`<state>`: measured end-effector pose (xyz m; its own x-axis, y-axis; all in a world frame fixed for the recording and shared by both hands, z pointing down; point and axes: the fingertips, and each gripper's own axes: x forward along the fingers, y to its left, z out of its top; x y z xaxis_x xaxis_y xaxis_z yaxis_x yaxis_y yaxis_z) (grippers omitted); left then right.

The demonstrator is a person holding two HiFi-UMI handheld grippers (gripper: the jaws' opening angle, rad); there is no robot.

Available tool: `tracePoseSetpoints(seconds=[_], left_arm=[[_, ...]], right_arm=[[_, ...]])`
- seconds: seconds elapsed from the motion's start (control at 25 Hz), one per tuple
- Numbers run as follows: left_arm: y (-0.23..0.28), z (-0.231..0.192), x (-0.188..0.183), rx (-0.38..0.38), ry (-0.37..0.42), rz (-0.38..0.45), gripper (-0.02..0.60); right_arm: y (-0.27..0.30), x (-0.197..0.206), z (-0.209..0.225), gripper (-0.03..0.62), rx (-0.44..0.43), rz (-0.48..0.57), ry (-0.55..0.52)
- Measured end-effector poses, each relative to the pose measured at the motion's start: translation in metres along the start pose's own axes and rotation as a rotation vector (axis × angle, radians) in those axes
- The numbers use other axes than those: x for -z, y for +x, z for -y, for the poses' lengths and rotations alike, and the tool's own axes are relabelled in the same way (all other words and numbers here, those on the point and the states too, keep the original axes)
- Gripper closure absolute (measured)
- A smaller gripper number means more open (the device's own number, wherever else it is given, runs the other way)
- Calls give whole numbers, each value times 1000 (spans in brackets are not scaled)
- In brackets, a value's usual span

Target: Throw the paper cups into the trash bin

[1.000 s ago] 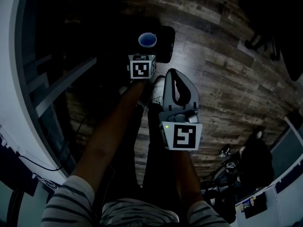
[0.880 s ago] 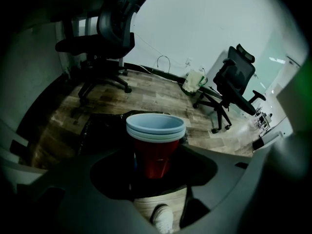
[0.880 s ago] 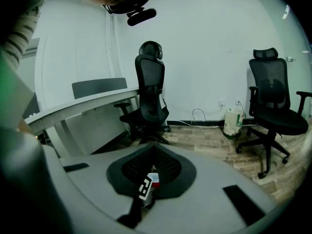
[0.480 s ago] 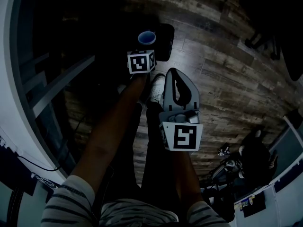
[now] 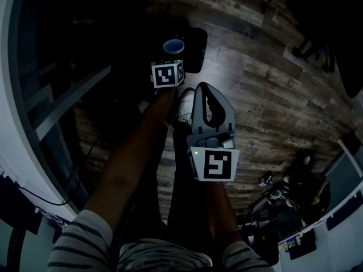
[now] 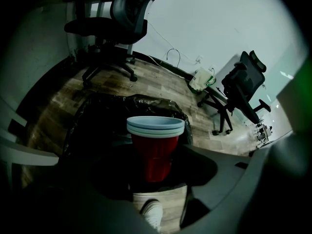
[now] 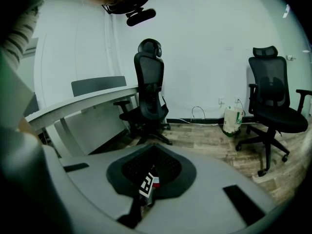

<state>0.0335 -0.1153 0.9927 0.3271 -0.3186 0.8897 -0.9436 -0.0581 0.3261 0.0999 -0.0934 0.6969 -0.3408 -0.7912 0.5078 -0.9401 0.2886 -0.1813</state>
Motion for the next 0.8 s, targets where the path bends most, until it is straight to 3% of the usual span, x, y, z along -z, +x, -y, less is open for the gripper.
tracePoseSetpoints(seconds=[0.36, 0.6, 0.8], left_arm=[[0, -2, 1, 9, -62, -13, 302], [2, 0, 3, 6, -79, -23, 302], [1, -1, 3, 2, -97, -22, 302]], right_arm=[[0, -8, 0, 583, 4, 40, 6], [-7, 15, 5, 583, 21, -53, 24], [-5, 4, 8, 583, 26, 5, 31]])
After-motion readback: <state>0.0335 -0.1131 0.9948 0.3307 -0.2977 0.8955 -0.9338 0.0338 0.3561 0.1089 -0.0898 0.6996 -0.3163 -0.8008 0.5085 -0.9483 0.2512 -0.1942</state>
